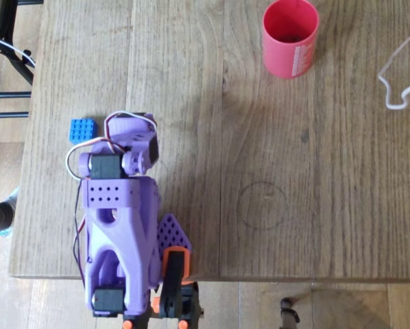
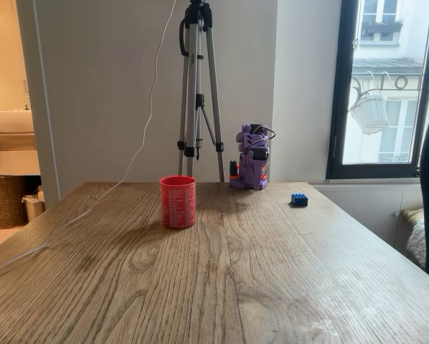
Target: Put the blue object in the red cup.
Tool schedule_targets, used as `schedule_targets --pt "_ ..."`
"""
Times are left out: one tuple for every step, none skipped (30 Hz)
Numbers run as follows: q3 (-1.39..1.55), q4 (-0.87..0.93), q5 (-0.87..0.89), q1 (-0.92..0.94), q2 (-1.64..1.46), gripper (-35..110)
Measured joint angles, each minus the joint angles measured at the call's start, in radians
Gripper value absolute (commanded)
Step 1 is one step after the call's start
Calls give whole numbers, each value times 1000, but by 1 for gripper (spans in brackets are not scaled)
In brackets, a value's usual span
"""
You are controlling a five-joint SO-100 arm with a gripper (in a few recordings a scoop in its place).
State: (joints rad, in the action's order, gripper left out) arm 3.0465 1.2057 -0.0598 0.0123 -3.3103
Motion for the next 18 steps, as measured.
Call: schedule_targets --pt "0 0 0 0 0 1" --pt "0 0 8 8 0 1" --pt "0 0 23 28 0 1" --pt "0 0 32 44 0 1" --pt "0 0 35 46 0 1" --pt "0 0 38 38 0 1" --pt "0 0 41 37 0 1" --pt "0 0 41 44 0 1" --pt "0 0 41 49 0 1" --pt "0 0 41 52 0 1" --pt "0 0 41 52 0 1" --pt "0 0 41 51 0 1" --pt "0 0 41 51 0 1" --pt "0 0 41 51 0 1" --pt "0 0 41 51 0 1" --pt "0 0 41 51 0 1" --pt "0 0 41 51 0 1" --pt "0 0 37 51 0 1"
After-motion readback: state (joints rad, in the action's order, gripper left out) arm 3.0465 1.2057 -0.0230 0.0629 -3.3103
